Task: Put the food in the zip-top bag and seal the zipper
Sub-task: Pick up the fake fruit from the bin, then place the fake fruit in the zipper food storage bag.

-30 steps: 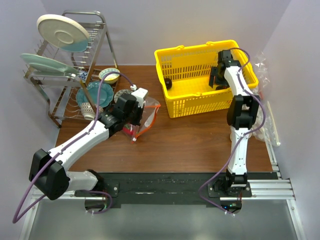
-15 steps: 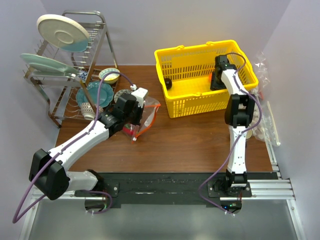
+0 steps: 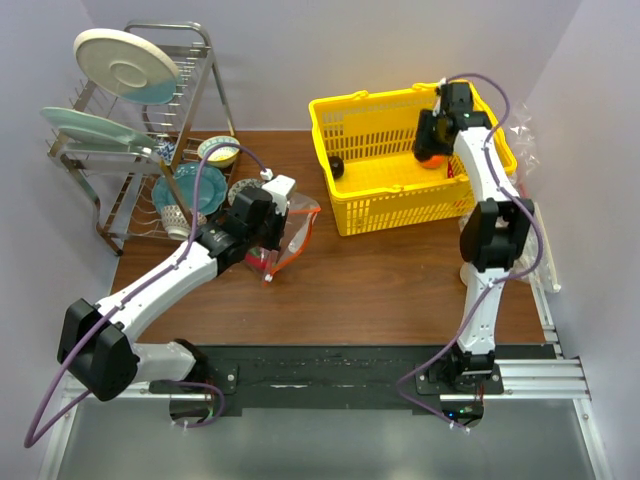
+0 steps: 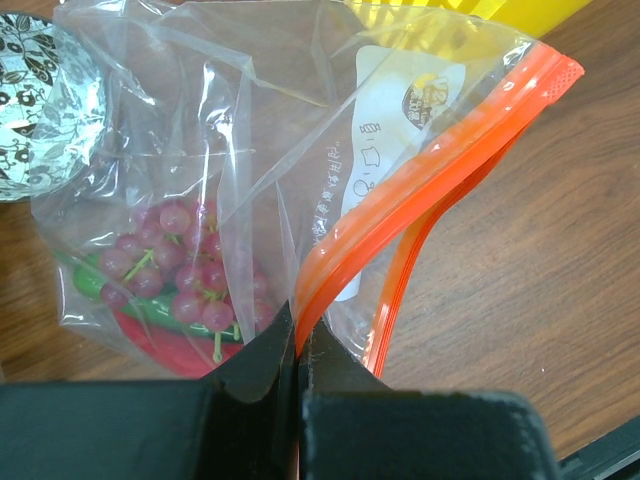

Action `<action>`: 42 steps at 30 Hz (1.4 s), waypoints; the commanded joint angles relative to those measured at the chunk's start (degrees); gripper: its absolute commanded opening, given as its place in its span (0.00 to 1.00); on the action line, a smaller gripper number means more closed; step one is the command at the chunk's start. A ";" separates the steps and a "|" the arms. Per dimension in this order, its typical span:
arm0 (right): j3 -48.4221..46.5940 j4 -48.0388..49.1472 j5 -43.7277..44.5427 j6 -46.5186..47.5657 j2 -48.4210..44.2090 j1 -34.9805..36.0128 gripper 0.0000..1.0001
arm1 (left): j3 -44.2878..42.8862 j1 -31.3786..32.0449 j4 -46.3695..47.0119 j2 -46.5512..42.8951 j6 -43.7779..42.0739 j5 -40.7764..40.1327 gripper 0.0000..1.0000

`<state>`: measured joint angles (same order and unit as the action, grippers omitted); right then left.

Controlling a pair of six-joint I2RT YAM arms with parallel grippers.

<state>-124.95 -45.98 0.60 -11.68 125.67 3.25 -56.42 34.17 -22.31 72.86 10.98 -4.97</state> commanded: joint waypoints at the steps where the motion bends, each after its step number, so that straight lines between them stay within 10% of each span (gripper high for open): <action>1: 4.26 7.56 -17.02 -3.34 -12.53 0.88 0.41 | -0.35 -0.25 2.09 -2.11 -0.88 -0.83 0.00; 10: 28.58 27.06 -41.54 -11.96 -32.73 3.87 0.41 | -0.44 -0.25 2.00 -2.37 -0.96 -0.74 0.00; 25: 62.87 45.77 -39.01 -17.22 -52.28 27.59 0.42 | -4.48 -0.16 -1.16 -2.55 0.35 0.92 0.00; 42: 62.19 57.84 -24.87 -17.67 -42.96 38.24 0.41 | -16.69 -0.16 -10.56 -2.63 5.45 12.96 0.00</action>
<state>-59.05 8.60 -30.96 -30.89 81.38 41.08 -68.93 34.17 -31.53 71.88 14.59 4.19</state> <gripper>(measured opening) 0.534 0.016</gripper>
